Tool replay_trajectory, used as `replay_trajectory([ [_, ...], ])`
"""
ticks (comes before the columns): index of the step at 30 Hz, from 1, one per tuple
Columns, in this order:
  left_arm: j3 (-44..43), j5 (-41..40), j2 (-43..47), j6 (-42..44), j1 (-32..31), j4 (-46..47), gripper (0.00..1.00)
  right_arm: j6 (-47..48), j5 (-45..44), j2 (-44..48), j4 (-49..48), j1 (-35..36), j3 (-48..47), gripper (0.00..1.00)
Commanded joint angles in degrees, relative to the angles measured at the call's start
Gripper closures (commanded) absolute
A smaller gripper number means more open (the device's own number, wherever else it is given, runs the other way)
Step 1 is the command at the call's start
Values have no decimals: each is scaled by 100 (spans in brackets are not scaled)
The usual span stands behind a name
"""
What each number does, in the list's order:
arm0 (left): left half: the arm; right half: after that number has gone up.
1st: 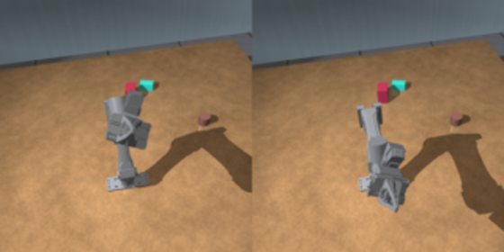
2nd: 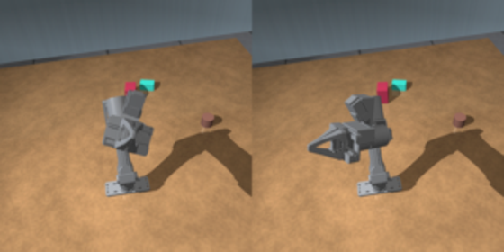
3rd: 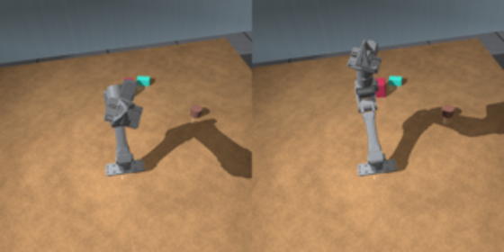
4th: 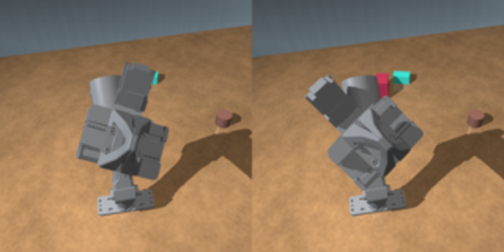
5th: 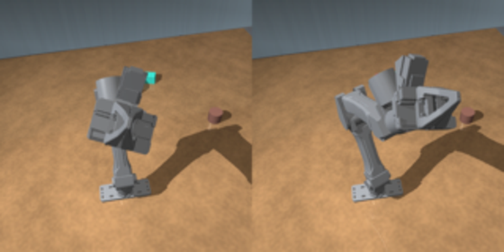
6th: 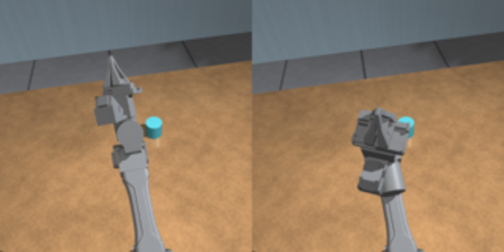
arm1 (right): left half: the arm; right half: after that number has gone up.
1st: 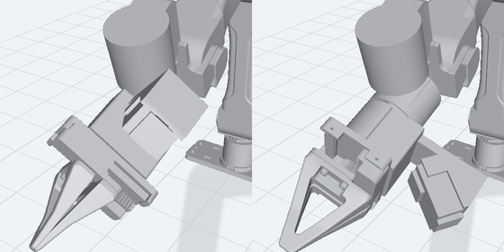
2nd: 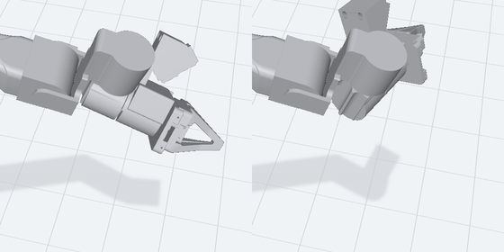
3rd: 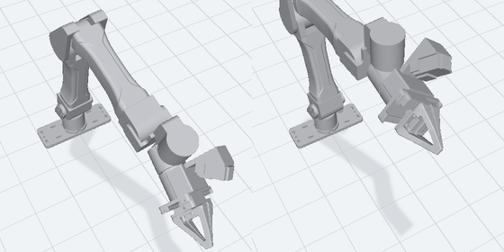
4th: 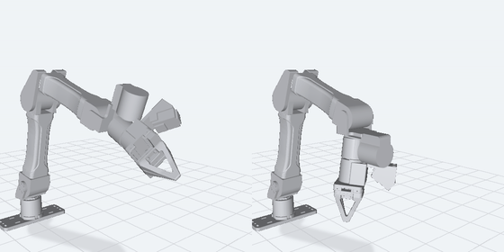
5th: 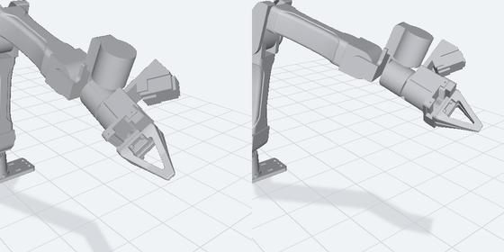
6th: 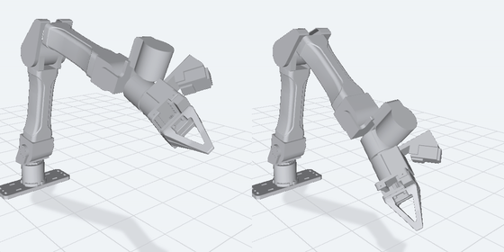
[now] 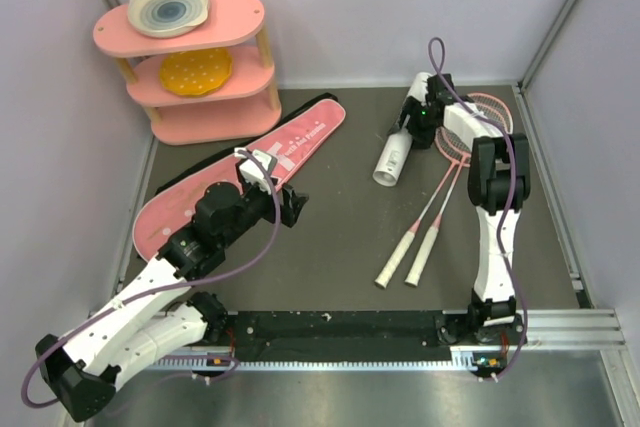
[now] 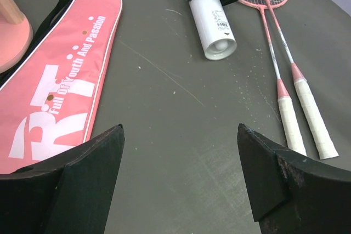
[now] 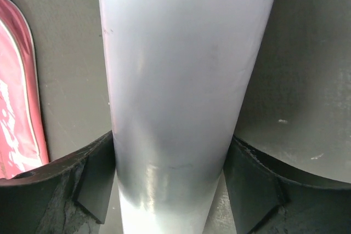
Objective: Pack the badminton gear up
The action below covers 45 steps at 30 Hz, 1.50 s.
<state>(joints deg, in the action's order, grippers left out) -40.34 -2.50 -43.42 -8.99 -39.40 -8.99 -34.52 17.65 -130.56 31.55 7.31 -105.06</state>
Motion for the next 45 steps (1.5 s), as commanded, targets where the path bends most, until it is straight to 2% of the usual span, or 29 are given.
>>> replay_trajectory([
  [1,35,-215,-44,135,81,320,13,314,-252,898,201,-28,-95,18],
  [4,26,-207,-114,179,90,310,13,630,-560,1461,561,-37,-41,3],
  [7,87,-434,-193,249,90,337,13,938,-833,2189,843,-19,107,1],
  [9,79,-636,-307,293,99,276,13,1052,-1139,2814,906,51,721,1],
  [10,44,-681,-360,293,90,267,12,1079,-1298,3148,862,277,1028,1],
  [12,8,-690,-544,302,99,232,12,1036,-1605,4316,416,682,2344,1],
  [13,8,-708,-623,302,99,214,12,1001,-1668,4781,161,997,2871,1],
  [14,-9,-708,-798,241,108,196,12,948,-1747,5508,-355,1627,3886,1],
  [16,-79,-856,-1001,153,116,83,10,615,-1958,6198,-806,2403,4806,1],
  [17,-114,-866,-1237,13,134,47,9,466,-2011,6444,-1061,3085,5558,1],
  [18,-219,-822,-1387,-84,204,29,7,116,-2098,6908,-1403,3353,5879,1],
  [20,-456,-402,-1912,-495,397,-285,4,-273,-2099,7227,-1843,3863,6660,1],
  [22,-834,28,-2283,-813,827,-558,5,-432,-1993,7431,-2257,4470,6901,1],
  [24,-1089,415,-2688,-1261,1422,-577,5,-363,-2361,7440,-2136,5013,6806,1],
  [26,-1230,584,-2969,-1551,1828,-464,5,-275,-2529,7370,-1908,5210,6587,1],
  [28,-1520,305,-3172,-1536,2356,-428,5,-274,-2486,7378,-1811,5272,6498,1],
  [29,-1643,-297,-3408,-1309,2488,-436,4,-274,-2460,7413,-1819,5272,6472,1],
  [31,-2073,-627,-3734,-992,2814,-445,5,-292,-2416,7519,-1802,5281,6489,1],
  [32,-2240,-785,-4153,-459,2884,-463,6,-283,-2407,7650,-1828,5281,6541,1],
  [33,-2564,-1265,-4427,-176,2937,-445,8,-266,-2389,7721,-1828,5272,6576,1],
  [36,-3328,-1629,-5473,686,3025,-639,14,-178,-2415,8063,-1810,5281,6735,1],
  [39,-3681,-1561,-6072,1548,3061,-533,12,-160,-2424,8502,-1592,5281,6910,1],
  [41,-3806,-1193,-6283,2117,3061,-568,12,-151,-2494,8774,-1442,5272,7042,1],
  [45,-3665,-630,-6415,2841,3183,-436,12,-142,-2644,9530,-1160,5281,7227,1],
])
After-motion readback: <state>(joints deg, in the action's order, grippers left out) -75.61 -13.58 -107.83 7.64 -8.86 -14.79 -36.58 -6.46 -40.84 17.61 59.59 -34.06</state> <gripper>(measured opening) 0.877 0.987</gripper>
